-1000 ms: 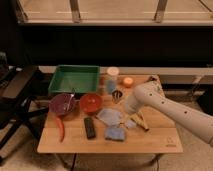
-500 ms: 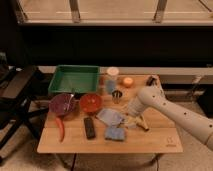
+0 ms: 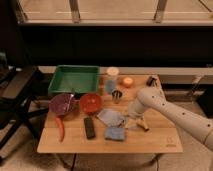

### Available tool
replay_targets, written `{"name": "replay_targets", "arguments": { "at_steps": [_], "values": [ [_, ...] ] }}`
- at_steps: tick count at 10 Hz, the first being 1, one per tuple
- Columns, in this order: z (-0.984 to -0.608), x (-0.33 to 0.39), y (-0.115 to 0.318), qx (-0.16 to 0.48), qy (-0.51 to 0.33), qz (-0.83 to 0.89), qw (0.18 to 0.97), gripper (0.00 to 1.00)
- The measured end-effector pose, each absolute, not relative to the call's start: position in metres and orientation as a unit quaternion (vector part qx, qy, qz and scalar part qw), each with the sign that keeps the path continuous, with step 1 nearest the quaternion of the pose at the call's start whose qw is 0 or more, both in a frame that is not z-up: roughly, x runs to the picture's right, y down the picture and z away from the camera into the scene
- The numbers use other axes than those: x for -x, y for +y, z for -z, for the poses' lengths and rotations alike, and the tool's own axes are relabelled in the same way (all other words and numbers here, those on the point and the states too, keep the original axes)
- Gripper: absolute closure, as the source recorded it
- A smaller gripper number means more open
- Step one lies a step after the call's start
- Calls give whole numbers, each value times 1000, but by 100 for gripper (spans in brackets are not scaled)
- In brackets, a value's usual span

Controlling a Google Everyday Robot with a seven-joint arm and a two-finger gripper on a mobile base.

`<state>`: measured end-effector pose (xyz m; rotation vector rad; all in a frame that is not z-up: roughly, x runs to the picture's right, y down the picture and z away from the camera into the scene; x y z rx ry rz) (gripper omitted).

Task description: Place towel in metal cup

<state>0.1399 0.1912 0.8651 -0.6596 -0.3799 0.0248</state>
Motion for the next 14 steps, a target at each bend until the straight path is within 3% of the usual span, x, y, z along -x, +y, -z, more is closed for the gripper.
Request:
{"name": "replay_targets", "arguments": {
  "at_steps": [4,5,11,14],
  "values": [
    [-859,-139,191,321,-173,-7,931,99],
    [-857,-138,190,320,-173,-7,932,100],
    [-771,-148,74,243,-223,-80,941,100],
    [-764,-153,66,239,-224,-87,941,100]
  ]
}}
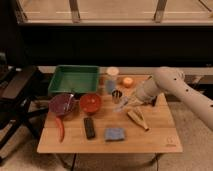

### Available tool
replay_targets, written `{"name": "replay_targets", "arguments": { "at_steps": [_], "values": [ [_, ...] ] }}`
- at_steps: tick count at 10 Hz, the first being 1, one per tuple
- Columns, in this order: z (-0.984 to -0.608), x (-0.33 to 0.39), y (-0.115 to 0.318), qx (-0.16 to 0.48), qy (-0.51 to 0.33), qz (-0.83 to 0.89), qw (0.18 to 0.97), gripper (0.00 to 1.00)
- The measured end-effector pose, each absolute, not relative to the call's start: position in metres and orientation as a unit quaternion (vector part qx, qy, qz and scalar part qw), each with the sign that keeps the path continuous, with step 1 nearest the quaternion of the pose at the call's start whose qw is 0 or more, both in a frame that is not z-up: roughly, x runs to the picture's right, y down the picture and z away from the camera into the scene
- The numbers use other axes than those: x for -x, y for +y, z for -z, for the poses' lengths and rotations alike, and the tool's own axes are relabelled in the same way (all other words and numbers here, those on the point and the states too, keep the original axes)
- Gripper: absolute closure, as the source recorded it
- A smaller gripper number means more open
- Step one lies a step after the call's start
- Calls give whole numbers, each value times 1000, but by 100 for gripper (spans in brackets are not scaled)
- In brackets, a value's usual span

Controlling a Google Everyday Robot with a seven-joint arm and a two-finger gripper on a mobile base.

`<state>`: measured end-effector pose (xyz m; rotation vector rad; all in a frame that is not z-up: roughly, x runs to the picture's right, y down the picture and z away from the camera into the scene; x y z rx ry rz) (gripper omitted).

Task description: Place towel in metal cup

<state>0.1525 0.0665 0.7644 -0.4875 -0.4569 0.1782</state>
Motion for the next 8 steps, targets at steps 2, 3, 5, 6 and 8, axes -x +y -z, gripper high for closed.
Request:
{"name": "replay_targets", "arguments": {
  "at_steps": [2,3,5,6,8],
  "values": [
    [-765,-152,66,239,-224,-88,941,100],
    [-765,-154,66,237,-222,-90,942,100],
    [-773,-159,52,228,-213,-91,946,100],
    [-780,-161,43,227,-212,-93,946,100],
    [-797,-162,20,226,-218,-92,945,100]
  ]
}}
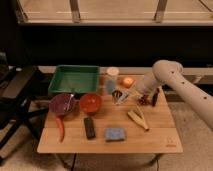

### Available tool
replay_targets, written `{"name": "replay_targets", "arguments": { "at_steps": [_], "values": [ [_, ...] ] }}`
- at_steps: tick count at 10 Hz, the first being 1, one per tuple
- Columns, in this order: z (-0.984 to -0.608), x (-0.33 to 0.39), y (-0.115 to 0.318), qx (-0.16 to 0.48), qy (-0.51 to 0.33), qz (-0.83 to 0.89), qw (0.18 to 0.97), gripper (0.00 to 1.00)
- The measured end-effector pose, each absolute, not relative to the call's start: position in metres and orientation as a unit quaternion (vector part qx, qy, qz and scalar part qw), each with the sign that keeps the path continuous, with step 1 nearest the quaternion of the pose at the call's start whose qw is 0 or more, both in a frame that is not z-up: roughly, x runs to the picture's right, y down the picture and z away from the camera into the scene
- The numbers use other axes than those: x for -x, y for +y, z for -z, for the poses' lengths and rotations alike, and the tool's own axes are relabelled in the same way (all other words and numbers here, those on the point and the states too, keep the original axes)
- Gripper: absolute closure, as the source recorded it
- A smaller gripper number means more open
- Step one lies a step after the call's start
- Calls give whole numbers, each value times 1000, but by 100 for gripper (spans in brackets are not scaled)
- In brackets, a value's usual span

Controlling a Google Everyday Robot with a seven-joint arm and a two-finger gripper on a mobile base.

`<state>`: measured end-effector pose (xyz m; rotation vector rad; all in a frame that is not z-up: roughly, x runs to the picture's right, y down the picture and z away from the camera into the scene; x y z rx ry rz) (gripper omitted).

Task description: Place towel in metal cup

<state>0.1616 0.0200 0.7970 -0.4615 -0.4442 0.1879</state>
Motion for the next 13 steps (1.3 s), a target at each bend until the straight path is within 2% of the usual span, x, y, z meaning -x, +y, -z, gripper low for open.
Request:
{"name": "replay_targets", "arguments": {
  "at_steps": [5,9,10,12,13],
  "values": [
    [-827,-138,-11,224,-240,-78,941,100],
    [-857,-99,5,243,-256,-56,934,98],
    [-865,-99,8,243,-259,-57,933,92],
    [-881,-98,5,236,-265,-62,933,69],
    [-887,-98,0,231,-264,-66,934,61]
  ]
}}
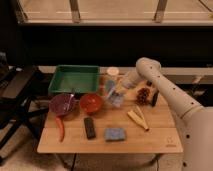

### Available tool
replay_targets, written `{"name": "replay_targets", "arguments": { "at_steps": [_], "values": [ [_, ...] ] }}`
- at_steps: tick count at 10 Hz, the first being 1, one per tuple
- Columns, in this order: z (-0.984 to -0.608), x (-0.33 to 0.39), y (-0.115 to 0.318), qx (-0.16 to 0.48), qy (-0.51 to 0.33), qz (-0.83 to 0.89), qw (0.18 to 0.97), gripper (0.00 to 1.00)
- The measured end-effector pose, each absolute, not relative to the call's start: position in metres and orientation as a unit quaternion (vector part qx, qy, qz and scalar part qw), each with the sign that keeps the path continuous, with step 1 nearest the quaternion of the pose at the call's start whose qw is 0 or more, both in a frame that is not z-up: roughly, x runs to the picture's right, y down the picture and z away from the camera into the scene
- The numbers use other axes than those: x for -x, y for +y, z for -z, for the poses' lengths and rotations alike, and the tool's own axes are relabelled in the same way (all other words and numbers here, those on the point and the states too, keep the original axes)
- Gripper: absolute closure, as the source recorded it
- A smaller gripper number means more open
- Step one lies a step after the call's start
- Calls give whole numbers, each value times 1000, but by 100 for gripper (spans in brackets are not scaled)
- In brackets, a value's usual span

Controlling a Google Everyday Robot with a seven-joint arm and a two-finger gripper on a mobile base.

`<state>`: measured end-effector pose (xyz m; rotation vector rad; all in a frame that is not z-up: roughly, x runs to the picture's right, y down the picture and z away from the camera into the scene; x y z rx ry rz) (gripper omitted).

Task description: Place towel in metal cup

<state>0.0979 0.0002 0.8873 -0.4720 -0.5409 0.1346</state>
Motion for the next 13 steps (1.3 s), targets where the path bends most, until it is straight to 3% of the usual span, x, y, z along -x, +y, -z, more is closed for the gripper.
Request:
{"name": "replay_targets", "arguments": {
  "at_steps": [2,4,9,13],
  "values": [
    [-903,-100,-19,216,-262,-78,937,41],
    [-910,-98,-27,210,-263,-84,938,31],
    [-902,-113,-11,225,-252,-88,937,31],
    [-869,-154,-11,224,-219,-86,946,31]
  ]
}}
